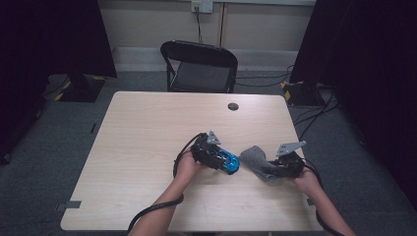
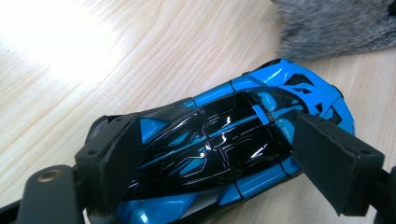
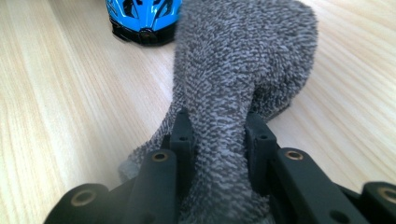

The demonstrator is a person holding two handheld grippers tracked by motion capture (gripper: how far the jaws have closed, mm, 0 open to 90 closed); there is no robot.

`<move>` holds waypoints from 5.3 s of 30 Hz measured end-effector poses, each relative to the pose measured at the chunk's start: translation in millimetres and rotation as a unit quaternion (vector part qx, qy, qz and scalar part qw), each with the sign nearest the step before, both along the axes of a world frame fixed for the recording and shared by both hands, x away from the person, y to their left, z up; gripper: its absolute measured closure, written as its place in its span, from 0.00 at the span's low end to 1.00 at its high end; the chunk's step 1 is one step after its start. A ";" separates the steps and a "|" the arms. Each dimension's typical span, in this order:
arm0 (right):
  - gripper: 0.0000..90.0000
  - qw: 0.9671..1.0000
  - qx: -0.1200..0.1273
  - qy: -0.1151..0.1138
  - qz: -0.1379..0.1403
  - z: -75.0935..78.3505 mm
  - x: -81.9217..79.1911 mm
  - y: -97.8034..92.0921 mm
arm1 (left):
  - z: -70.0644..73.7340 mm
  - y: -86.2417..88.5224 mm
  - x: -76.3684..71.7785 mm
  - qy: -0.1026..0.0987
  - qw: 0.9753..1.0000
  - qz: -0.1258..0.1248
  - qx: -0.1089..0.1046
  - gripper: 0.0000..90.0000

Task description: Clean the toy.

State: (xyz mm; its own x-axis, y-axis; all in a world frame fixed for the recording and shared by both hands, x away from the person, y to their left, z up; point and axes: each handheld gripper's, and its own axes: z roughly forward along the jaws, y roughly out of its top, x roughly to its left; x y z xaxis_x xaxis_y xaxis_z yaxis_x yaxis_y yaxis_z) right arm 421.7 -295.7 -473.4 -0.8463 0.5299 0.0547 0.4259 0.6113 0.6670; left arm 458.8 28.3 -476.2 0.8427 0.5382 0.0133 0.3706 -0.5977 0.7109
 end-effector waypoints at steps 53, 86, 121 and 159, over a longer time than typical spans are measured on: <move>0.73 0.988 0.004 0.019 0.156 17.7 -3.3 250.7 | 49.7 189.4 -74.9 -0.021 0.997 0.027 -0.065 0.30; 0.17 0.996 0.073 -0.017 0.042 33.9 -5.0 153.0 | 10.7 101.5 -67.2 -0.007 0.992 -0.126 0.023 0.36; 0.20 0.999 -0.029 -0.016 -0.026 -12.9 60.3 206.5 | 3.1 126.5 -71.1 0.041 0.996 -0.056 0.055 0.45; 0.28 0.999 -0.035 -0.003 -0.033 -18.9 63.0 208.7 | 2.0 127.3 -71.0 0.043 0.997 -0.045 0.050 0.46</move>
